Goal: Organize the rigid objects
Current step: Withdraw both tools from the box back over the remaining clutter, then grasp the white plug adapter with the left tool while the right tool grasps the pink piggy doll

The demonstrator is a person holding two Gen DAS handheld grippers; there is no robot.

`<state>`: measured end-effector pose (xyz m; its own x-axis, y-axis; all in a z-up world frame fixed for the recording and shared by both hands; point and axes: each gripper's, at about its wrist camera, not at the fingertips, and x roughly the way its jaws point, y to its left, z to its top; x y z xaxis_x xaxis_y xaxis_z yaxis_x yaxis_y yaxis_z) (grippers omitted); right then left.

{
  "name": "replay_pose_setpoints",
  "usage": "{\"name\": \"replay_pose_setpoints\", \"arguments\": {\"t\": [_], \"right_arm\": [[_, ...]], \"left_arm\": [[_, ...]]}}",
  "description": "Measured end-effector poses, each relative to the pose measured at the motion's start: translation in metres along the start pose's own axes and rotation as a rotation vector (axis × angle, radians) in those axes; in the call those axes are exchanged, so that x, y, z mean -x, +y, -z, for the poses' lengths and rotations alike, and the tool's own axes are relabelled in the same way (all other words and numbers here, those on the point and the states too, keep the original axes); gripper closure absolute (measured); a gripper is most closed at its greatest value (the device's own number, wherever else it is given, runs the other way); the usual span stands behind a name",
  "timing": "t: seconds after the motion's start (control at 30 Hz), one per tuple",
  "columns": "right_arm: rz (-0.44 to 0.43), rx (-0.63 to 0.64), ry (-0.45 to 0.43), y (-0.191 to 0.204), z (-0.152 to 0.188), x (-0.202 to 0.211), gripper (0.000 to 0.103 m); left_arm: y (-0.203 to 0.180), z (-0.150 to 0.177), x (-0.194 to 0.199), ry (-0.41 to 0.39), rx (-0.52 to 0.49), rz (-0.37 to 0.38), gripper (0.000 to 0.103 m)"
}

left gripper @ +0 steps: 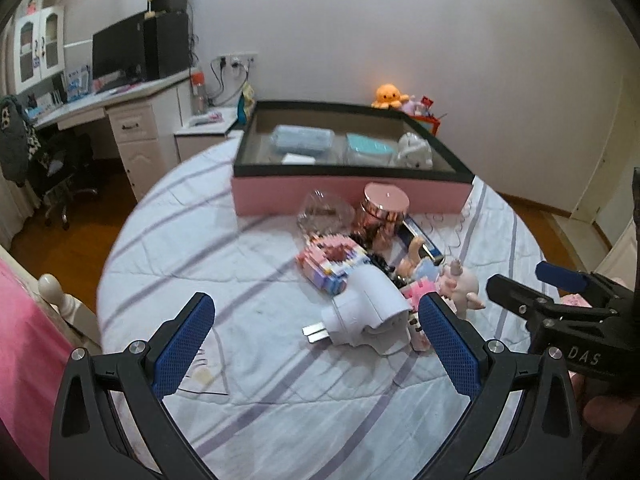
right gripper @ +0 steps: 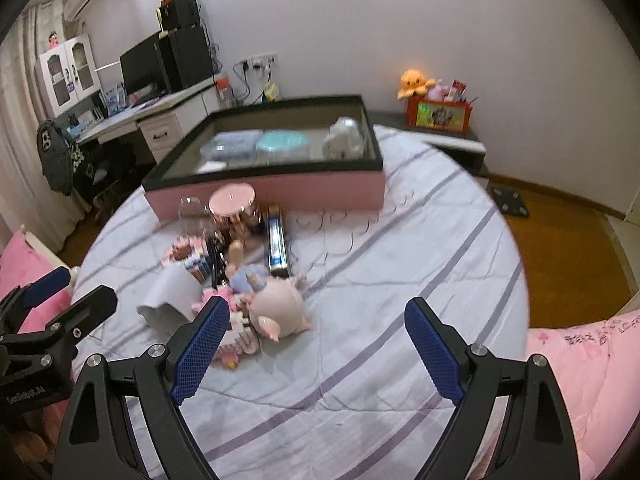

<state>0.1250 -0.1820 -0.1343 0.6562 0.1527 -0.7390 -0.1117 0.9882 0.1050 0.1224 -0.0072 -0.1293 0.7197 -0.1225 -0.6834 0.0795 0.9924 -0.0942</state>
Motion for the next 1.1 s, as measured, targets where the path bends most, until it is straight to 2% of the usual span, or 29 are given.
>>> {"name": "replay_pose_setpoints", "arguments": {"t": [0.23,0.37,0.5,0.6,0.7,0.8,0.83,0.87,0.97,1.0,1.03,1.1], "right_arm": [[-0.031,-0.007,0.056,-0.005,0.004,-0.028,0.012],[-0.069,-0.028,0.073,-0.01,0.004,-0.039,0.012],[-0.082,-0.011,0.078,-0.008,0.003,-0.045,0.012],[-0.095,-0.008,0.08,-0.006,0.0,-0.05,0.012],[-0.094,0.007,0.092,-0.004,-0.003,-0.059,0.012],[-0.065,0.051,0.1,0.003,-0.003,-0.065,0.012],[-0.051,0.074,0.102,0.006,-0.004,-0.067,0.012],[-0.049,0.08,0.099,0.007,-0.004,-0.067,0.013],[-0.072,0.099,0.096,0.01,-0.004,-0.063,0.025],[-0.078,0.108,0.093,0.012,-0.003,-0.06,0.034],[-0.079,0.126,0.09,0.016,-0.002,-0.058,0.035],[-0.068,0.144,0.087,0.021,0.0,-0.059,0.035]], "left_arm": [[-0.006,0.007,-0.034,0.066,0.02,-0.006,0.0],[-0.001,0.012,-0.05,0.099,0.027,-0.051,0.0],[0.013,0.011,-0.054,0.108,0.067,-0.035,0.001],[0.014,0.009,-0.053,0.095,0.047,-0.051,0.001],[0.012,0.007,-0.06,0.111,0.035,-0.034,0.0],[0.012,0.004,-0.062,0.111,0.021,-0.028,0.001],[0.012,0.004,-0.063,0.111,0.015,-0.024,0.003],[0.012,0.003,-0.062,0.11,0.012,0.002,0.011],[0.009,0.003,-0.058,0.116,-0.012,0.062,0.033],[0.007,0.003,-0.057,0.114,-0.025,0.059,0.034],[0.005,0.003,-0.056,0.111,-0.036,0.051,0.034],[0.005,0.002,-0.057,0.106,-0.038,0.039,0.025]]}}
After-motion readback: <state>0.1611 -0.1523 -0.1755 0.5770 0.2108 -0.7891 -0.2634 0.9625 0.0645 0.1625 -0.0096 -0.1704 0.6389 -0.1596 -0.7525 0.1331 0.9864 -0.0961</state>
